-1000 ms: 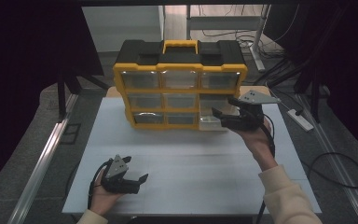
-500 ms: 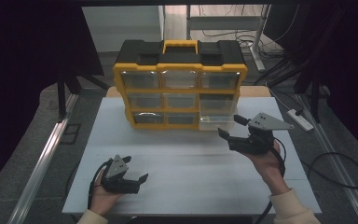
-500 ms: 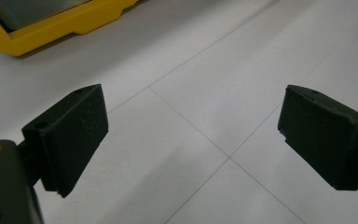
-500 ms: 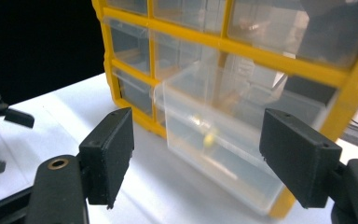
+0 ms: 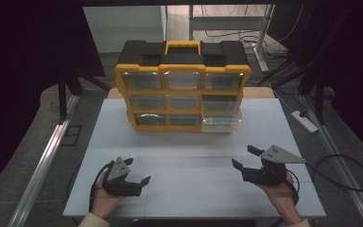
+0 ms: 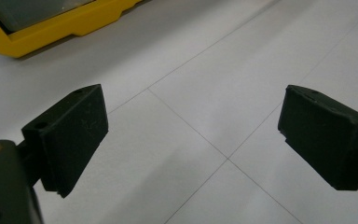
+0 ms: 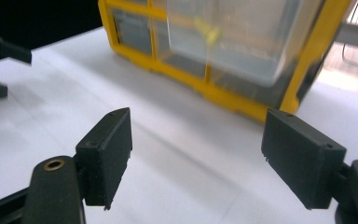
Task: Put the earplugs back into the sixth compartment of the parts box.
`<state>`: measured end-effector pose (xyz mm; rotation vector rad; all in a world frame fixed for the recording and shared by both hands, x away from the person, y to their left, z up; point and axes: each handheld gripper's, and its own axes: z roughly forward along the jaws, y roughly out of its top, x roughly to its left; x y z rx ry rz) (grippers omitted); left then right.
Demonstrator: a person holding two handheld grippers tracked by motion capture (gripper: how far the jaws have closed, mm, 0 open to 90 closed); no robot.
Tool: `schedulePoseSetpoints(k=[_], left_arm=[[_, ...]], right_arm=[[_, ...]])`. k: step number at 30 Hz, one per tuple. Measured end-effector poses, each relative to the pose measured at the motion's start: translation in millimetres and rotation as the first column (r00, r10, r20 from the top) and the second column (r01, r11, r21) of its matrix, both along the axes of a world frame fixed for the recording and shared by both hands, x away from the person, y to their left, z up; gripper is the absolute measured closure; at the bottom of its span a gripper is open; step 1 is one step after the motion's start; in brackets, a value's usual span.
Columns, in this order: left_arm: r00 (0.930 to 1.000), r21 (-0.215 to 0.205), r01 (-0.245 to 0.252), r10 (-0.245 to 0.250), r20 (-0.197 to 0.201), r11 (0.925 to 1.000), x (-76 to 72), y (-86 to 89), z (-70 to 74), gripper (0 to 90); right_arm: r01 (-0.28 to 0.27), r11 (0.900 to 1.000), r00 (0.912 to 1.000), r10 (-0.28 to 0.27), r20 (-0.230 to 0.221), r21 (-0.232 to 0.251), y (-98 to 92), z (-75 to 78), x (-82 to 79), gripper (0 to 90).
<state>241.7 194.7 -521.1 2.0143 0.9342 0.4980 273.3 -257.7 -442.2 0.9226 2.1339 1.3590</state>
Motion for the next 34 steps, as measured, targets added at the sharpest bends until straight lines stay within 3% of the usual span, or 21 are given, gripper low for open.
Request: schedulePoseSetpoints(k=[9, 12, 16, 17, 34], left_arm=[[1.0000, -0.001, 0.004, -0.004, 0.001, 1.0000, 0.0, 0.4, 0.1, 8.1], [1.0000, -0.005, 0.005, -0.005, -0.002, 1.0000, 0.3, 0.1, 0.1, 8.1], [1.0000, -0.010, 0.004, -0.004, -0.002, 0.9999, 0.8, 0.0, 0.2, 8.1], [1.0000, -0.011, 0.002, -0.002, -0.003, 0.9999, 1.0, 0.4, 0.3, 8.1], [1.0000, -0.013, 0.002, -0.002, -0.005, 0.9999, 0.4, 1.0, 0.0, 8.1]], right_arm=[[0.028, 1.000, 0.9977, -0.028, -0.061, 0.008, -18.3, -38.6, -7.2, 22.8], [0.023, 1.000, 0.9981, -0.024, -0.058, -0.012, -22.1, -45.0, -6.2, 22.8], [0.022, 0.999, 0.9944, -0.018, -0.105, 0.040, -25.8, -52.4, -3.2, 22.9], [0.008, 1.000, 0.9953, -0.008, -0.097, 0.007, -24.5, -54.2, -3.7, 22.9], [0.009, 1.000, 0.9950, -0.011, -0.099, -0.012, -24.2, -59.1, 1.0, 23.1]])
